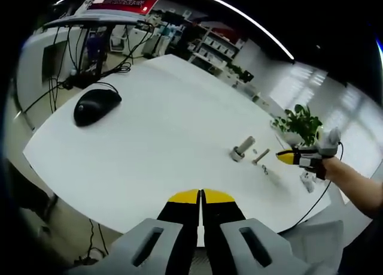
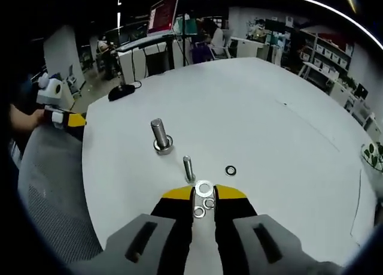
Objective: Place the washer onto the threaded stud by aligning its center hole with the stud, sliding it down to the base, and recovering from edge contact or off-axis alignment until the washer reaches the visible bottom stop.
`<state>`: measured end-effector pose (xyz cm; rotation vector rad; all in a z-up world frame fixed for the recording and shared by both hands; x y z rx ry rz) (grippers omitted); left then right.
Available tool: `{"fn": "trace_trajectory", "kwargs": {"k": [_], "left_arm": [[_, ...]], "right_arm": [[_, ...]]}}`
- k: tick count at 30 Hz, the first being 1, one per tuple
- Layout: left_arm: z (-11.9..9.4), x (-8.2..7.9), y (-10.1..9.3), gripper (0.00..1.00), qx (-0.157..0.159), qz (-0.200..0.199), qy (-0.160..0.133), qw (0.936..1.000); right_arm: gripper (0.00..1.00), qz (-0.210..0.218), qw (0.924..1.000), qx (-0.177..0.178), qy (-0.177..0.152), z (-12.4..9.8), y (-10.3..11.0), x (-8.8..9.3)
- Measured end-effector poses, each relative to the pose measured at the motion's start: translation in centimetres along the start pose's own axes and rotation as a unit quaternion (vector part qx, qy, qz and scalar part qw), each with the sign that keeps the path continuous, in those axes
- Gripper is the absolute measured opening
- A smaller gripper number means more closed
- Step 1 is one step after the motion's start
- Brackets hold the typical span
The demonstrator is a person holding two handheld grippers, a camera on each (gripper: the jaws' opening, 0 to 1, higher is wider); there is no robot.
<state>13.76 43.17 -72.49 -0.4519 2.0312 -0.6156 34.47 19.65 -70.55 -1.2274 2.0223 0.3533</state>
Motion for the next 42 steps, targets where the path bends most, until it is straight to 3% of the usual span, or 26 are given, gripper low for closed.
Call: {"fn": "trace_trajectory", "kwargs": {"k": [15, 31, 42], "left_arm": [[0.0, 0.0, 0.0, 0.00, 0.000, 0.000, 0.000, 1.0000], [0.0, 0.0, 0.0, 0.00, 0.001, -0.001, -0.002, 1.0000], [0.0, -0.1, 0.0, 0.00, 0.002, -0.001, -0.004, 1.0000]], "right_arm": [[0.14, -0.014, 0.9996, -0.018, -0.019, 0.9, 1.0, -2.2], [0.14, -0.050, 0.9985, -0.021, -0.008, 2.2, 1.1, -2.8], [0.14, -0.035, 0.9990, -0.027, 0.004, 2.6, 1.0, -2.3]]}}
Point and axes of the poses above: the point that each gripper's makers call its tool centre point, and the gripper's own axes: z roughly forward along the fingers, y roughly to its left, x roughly out of its underside, the point moved 3 cm from there along -z, roughly backward along the fingers, and after that the axes turned 9 degrees about x, right-handed, at the moved point
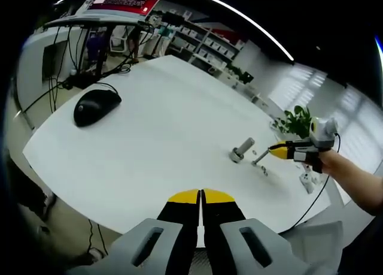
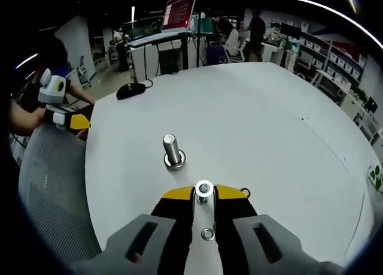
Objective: Place the washer onto the threaded stud by aligning its center hole with the stud, sliding it down to the base, and recovering from edge contact or off-axis alignment until the washer reaches the visible bottom stop.
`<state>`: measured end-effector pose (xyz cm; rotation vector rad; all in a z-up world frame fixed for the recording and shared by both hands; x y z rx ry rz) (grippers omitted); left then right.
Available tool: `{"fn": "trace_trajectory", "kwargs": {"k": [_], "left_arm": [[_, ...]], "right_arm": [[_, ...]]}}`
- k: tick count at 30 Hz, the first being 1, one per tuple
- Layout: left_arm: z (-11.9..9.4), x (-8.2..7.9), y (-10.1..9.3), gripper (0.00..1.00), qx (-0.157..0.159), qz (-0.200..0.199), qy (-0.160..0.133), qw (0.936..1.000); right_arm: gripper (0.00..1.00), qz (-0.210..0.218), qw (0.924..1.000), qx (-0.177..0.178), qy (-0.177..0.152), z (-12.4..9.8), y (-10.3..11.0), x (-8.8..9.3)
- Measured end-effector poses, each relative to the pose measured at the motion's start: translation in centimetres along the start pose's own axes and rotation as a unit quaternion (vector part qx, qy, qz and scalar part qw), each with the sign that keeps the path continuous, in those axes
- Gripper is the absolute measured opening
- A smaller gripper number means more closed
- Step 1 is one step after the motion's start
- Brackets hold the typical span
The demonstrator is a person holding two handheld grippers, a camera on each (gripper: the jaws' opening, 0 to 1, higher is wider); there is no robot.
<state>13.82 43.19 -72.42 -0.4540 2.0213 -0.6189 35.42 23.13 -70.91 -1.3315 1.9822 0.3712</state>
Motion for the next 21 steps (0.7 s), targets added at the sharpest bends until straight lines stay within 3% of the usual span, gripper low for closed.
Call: {"fn": "trace_trajectory", "kwargs": {"k": [21], "left_arm": [[0.04, -0.01, -0.08, 0.00, 0.002, -0.002, 0.000, 1.0000]], "right_arm": [[0.14, -0.004, 0.9999, -0.005, 0.011, 0.74, 0.20, 0.46]]}}
Point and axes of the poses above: the point that each gripper's makers call its tool centre point, and the gripper's own axes: z roughly forward along the fingers, y roughly to its left, x roughly out of its underside, the point moved 3 cm from there along -z, roughly backward along the fingers, and after that the axes turned 9 degrees about x, right-handed, at the moved point
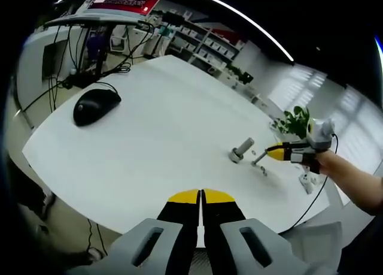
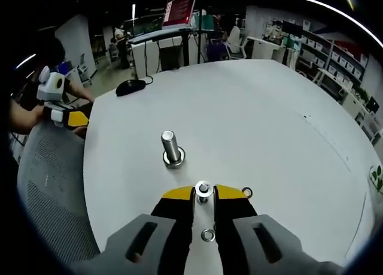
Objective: Place the washer onto the threaded stud by aligning its center hole with the stud, sliding it down to the base, and recovering from edge contact or off-axis alignment until the washer reaches the visible bottom stop.
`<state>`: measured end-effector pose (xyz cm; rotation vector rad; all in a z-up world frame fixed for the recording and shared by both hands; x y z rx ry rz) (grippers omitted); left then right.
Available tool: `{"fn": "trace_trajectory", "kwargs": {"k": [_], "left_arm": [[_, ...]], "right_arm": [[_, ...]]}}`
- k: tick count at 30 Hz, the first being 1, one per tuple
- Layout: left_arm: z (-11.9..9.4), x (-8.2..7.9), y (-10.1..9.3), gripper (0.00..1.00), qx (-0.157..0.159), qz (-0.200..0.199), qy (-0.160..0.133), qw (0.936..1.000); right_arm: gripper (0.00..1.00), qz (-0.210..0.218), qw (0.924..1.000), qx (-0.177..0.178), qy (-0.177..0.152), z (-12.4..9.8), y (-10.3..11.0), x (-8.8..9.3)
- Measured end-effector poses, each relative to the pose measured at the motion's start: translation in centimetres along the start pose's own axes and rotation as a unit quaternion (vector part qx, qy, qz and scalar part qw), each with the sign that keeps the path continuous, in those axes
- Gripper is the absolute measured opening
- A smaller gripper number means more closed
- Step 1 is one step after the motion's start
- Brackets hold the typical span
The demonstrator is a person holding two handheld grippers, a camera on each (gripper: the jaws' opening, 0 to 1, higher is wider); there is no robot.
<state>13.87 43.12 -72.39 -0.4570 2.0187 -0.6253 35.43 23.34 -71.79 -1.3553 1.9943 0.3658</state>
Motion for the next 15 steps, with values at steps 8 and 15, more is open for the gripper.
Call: {"fn": "trace_trajectory", "kwargs": {"k": [8, 15], "left_arm": [[0.0, 0.0, 0.0, 0.00, 0.000, 0.000, -0.001, 1.0000], [0.0, -0.1, 0.0, 0.00, 0.002, 0.000, -0.002, 1.0000]], "right_arm": [[0.14, -0.003, 0.9999, -0.006, 0.010, 0.9, 0.4, 0.7], [0.14, -0.003, 0.9997, -0.009, 0.023, 2.1, 0.7, 1.7]]}}
Point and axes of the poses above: the point that each gripper's makers call its tool centre point, and the gripper's own axes: z roughly forward along the fingers, y roughly to its left, x roughly out of its underside, the point moved 3 cm from there along -z, roughly backward along the fingers, and after that the axes turned 9 degrees about x, right-handed, at the moved point
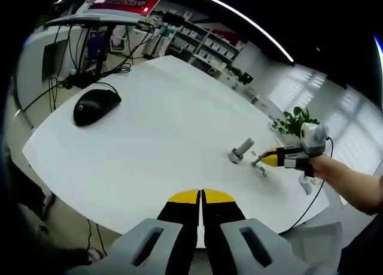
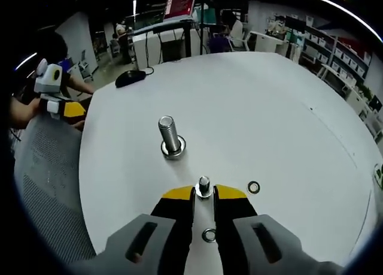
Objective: Place the washer onto the threaded stud by aligning its center hole with the stud, sliding it down to the base, and recovering from edge contact or off-axis alignment until the washer reaches the visible bottom stop.
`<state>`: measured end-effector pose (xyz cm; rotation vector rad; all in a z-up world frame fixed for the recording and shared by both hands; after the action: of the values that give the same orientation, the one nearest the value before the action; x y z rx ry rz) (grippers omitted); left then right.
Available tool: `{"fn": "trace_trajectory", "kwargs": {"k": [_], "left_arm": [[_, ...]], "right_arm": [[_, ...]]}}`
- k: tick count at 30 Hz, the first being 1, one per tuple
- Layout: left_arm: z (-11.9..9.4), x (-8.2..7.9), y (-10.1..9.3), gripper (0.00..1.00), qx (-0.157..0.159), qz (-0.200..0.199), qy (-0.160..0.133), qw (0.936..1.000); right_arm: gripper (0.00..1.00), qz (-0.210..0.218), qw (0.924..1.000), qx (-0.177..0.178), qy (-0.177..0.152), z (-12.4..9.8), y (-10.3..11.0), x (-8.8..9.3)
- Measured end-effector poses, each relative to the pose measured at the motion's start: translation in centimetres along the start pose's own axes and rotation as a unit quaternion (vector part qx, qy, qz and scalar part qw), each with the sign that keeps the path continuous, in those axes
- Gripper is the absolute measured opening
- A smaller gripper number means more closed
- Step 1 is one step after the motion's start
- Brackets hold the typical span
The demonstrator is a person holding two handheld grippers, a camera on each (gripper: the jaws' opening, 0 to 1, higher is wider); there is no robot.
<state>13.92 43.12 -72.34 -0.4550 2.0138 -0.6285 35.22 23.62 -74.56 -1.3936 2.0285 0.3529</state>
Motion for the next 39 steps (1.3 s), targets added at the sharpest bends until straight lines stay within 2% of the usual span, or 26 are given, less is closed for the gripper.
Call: {"fn": "trace_trajectory", "kwargs": {"k": [14, 19, 22, 24, 28, 39], "left_arm": [[0.0, 0.1, 0.1, 0.00, -0.002, -0.001, 0.002, 1.0000], [0.0, 0.0, 0.1, 0.00, -0.002, -0.001, 0.001, 1.0000], [0.0, 0.1, 0.1, 0.00, -0.002, -0.001, 0.002, 1.0000], [0.0, 0.1, 0.1, 0.00, -0.002, 0.000, 0.002, 1.0000], [0.0, 0.1, 0.1, 0.00, -0.002, 0.000, 0.004, 1.0000], [0.0, 0.2, 0.1, 0.00, -0.003, 0.000, 0.007, 1.0000]], "right_arm": [[0.14, 0.005, 0.9999, -0.010, 0.013, 1.5, 0.0, 1.0], [0.15, -0.008, 0.9997, -0.011, 0.022, 1.6, 0.3, 1.4], [0.21, -0.006, 0.9997, -0.001, 0.026, 1.7, 0.0, 1.7], [0.27, 0.001, 0.9996, 0.008, 0.027, 1.5, -0.3, 1.9], [0.29, 0.011, 0.9994, 0.014, 0.029, 1.1, -0.8, 2.5], [0.28, 0.035, 0.9984, 0.025, 0.038, -1.6, -1.6, 3.9]]}}
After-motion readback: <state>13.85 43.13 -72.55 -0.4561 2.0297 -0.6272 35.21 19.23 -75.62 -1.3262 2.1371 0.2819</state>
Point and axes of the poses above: the point that each gripper's makers call its tool centre point, and the gripper's own axes: z roughly forward along the fingers, y roughly to its left, x roughly out of its underside, the point moved 3 cm from there along -z, roughly backward along the fingers, and after that the axes turned 9 degrees about x, right-handed, at the moved point
